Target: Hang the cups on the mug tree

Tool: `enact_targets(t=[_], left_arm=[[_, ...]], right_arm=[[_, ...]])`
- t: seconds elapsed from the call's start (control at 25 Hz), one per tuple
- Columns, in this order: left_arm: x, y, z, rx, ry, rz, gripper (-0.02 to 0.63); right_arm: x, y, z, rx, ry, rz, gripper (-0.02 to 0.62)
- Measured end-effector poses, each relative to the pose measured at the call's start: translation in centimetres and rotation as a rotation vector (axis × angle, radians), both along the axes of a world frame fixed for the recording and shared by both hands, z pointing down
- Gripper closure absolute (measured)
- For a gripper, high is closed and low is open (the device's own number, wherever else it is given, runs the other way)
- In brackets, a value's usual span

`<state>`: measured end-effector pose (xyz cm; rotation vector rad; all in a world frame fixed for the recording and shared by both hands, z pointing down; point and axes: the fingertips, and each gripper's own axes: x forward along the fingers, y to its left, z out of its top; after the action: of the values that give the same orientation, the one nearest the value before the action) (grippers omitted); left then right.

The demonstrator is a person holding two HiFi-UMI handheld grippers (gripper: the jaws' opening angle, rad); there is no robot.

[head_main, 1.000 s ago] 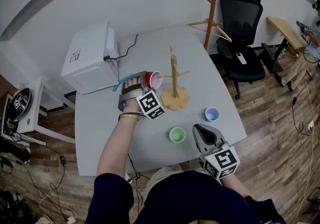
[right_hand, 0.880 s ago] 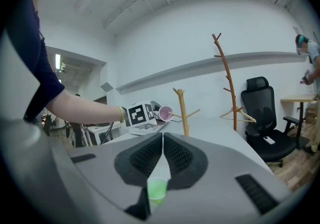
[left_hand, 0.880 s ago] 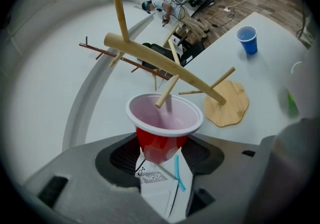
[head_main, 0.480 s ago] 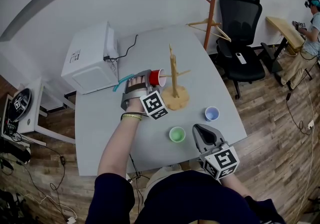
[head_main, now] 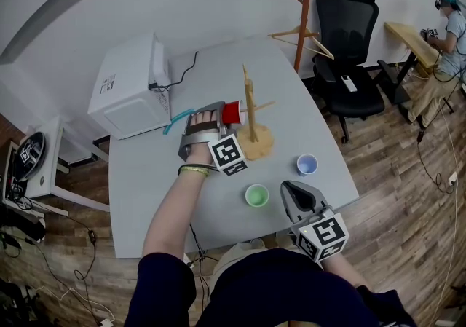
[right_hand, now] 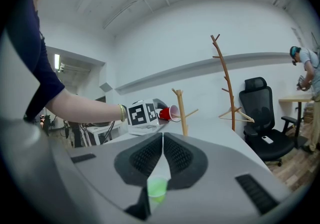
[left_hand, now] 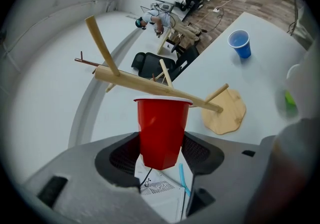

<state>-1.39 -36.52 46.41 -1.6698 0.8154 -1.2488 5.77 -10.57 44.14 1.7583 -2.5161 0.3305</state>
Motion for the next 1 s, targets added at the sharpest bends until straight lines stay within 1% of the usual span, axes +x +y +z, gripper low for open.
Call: enact_targets(t=[0.16,0.28,0.6,0.8,1.0], left_arm=[[0.7,0.2,0.1,0.012,-0.041,0.030,0.336],[1.2,0.5,0.3,0.007,-0.053,0.046,0.336],[1.7,1.2,0.6,-0.001,-0.055,0.066,0.336],[1.2,1.2,1.0,-0.022,-0.054,0.060,0.336],[1.2,1.2,1.0,-0.024,-0.048,0.064,0.333]], right_arm=[[0.1,0.0,-0.1,0.001,0.002,0.001,0.565],[0.2,0.0,-0.1,0.002,0.001,0.006,0.566],[0.3,0.2,0.1,-0.006,-0.006,0.008,0.565],[-0.1,0.2,-0.1,0.002,-0.003,0.004,0.565],[0.0,0.4,0.0,-0.002,-0.002,0.009,0.565]])
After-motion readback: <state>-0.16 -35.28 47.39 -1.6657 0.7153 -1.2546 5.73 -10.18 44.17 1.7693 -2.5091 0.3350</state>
